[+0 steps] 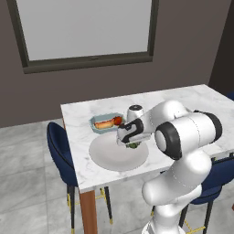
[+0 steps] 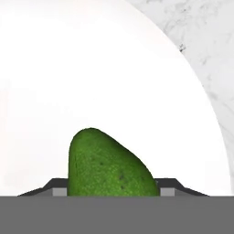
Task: Place one cooked food and one vegetable from the large plate to each tupperware container.
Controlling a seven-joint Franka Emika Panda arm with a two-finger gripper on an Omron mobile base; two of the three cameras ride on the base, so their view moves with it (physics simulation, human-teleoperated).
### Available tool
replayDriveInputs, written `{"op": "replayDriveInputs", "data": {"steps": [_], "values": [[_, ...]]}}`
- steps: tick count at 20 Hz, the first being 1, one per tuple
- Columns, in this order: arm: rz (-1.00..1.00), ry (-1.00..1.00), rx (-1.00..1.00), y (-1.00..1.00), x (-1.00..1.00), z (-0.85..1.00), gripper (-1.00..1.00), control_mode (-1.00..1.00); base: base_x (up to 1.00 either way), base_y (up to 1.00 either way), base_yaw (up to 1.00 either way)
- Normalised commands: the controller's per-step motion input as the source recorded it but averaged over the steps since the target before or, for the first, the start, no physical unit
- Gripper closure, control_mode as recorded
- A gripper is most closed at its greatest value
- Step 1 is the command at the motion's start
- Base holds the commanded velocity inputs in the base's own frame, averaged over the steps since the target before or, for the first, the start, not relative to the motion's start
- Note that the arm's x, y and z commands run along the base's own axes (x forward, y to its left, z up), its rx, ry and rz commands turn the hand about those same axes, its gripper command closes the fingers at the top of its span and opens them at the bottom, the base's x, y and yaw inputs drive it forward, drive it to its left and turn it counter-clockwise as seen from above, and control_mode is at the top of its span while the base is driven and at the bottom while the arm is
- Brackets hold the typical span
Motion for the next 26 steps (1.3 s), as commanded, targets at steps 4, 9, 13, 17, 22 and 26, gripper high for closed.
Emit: {"op": "replayDriveInputs", "data": {"steps": [4,9,13,17,22,26], "values": [[-0.08,-0.01,-0.14,-0.90,0.00,0.61,1.00,-1.00,0.00,0.00,0.00],[-0.08,0.03,-0.09,-0.99,0.11,0.77,1.00,-1.00,0.00,0.00,0.00],[-0.05,0.01,-0.01,-1.00,0.42,0.51,1.00,-1.00,0.00,0.00,0.00],[-0.02,-0.03,0.03,-1.00,0.20,0.34,1.00,-1.00,0.00,0.00,0.00],[0.00,0.01,0.11,-1.00,0.42,0.04,1.00,-1.00,0.00,0.00,0.00],[0.00,0.01,0.15,-1.00,0.53,0.00,1.00,-1.00,0.00,0.00,0.00]]}}
